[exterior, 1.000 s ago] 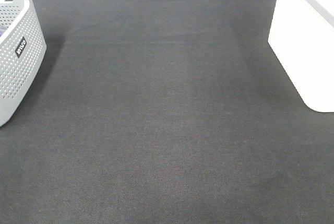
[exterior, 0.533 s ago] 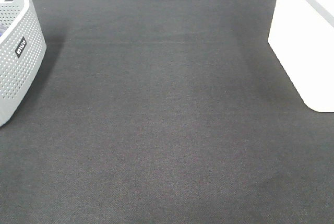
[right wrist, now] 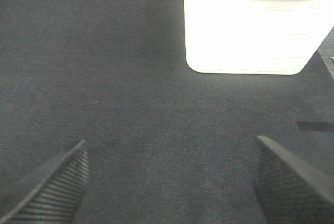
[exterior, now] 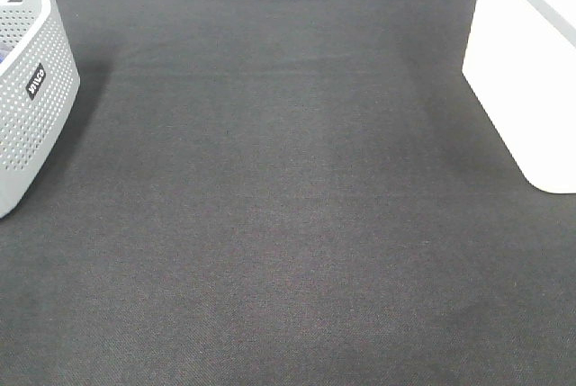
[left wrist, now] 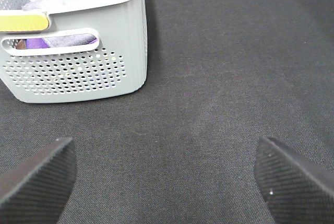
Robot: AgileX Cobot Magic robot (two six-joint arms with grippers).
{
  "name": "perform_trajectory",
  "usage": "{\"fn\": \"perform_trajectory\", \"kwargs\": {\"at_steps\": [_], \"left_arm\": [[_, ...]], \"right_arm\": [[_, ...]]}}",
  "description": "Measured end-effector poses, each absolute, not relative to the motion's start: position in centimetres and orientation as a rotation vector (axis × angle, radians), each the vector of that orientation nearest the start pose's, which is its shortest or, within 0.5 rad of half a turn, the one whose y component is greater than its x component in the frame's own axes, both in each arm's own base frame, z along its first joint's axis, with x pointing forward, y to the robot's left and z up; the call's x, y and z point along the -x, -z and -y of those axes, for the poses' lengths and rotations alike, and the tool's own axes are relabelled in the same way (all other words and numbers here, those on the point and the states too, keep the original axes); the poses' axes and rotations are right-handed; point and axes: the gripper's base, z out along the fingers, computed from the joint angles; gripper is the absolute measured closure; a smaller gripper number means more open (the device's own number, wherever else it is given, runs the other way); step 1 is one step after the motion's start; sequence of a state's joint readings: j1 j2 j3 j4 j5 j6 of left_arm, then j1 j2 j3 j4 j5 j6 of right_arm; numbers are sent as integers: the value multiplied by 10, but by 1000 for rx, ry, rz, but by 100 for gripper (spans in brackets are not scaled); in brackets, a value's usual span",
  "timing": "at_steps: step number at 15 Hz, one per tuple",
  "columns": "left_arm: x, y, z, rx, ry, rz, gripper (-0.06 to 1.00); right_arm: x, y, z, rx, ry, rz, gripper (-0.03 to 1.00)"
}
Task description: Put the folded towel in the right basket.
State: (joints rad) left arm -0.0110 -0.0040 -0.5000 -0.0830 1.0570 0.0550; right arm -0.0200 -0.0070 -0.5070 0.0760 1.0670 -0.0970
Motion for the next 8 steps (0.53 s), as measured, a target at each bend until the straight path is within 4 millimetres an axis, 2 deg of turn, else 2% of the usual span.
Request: {"fn": "perform_trajectory", "kwargs": {"at_steps": [8], "left_arm": [[6,-278,7,-71,72,-2033,7]], "right_arm": [[7,-279,-6,83,-17,-2033,17]]}}
